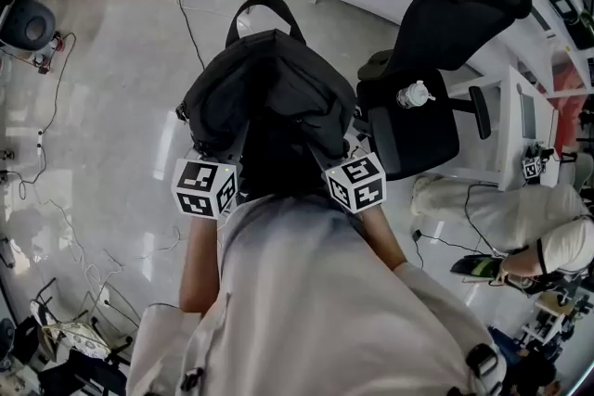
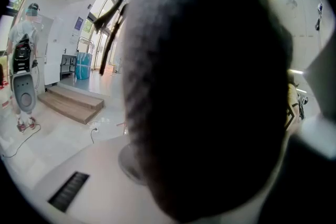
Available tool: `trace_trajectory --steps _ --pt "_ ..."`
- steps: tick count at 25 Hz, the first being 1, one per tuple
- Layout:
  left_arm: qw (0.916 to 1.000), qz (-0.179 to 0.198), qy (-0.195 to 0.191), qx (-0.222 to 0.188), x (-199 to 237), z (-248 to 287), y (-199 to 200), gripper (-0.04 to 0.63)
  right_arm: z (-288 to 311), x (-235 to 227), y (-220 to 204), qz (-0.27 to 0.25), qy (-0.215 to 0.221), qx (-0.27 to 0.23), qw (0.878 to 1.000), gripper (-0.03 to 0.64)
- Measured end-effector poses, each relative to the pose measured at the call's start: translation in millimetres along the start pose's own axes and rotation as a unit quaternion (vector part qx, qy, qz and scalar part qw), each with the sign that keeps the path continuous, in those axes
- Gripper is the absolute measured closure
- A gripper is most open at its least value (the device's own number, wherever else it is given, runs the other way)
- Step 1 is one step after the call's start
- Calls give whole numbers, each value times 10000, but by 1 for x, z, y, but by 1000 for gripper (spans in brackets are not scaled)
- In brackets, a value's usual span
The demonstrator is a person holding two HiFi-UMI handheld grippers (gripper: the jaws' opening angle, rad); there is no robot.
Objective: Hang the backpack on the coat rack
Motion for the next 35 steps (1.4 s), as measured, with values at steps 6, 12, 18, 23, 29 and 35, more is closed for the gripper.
trace_trajectory --steps 6,12,18,23,29,35 --pt "9999 19 97 63 19 34 25 511 27 -33 24 30 121 -9 9999 509" --pt "9998 36 101 176 34 86 61 511 52 -83 54 99 187 4 9998 506" --pt "9996 71 118 243 36 143 91 512 68 -142 74 145 221 -18 9996 506" --pt "9994 137 141 275 41 180 114 512 83 -179 92 173 270 -72 9995 506" --pt "9993 231 230 205 42 221 137 512 97 -223 108 118 319 -181 9993 506" --pt "9989 365 306 27 35 244 161 512 99 -255 127 4 325 -372 9988 506"
Point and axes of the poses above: the fingertips, and each gripper's own axes: z forward along the fingers, x to its left, y out of its top, the point moved 3 cm from there along -z, backward along the fingers, and after that the axes turned 9 degrees about -z, right-handed, at the moved point
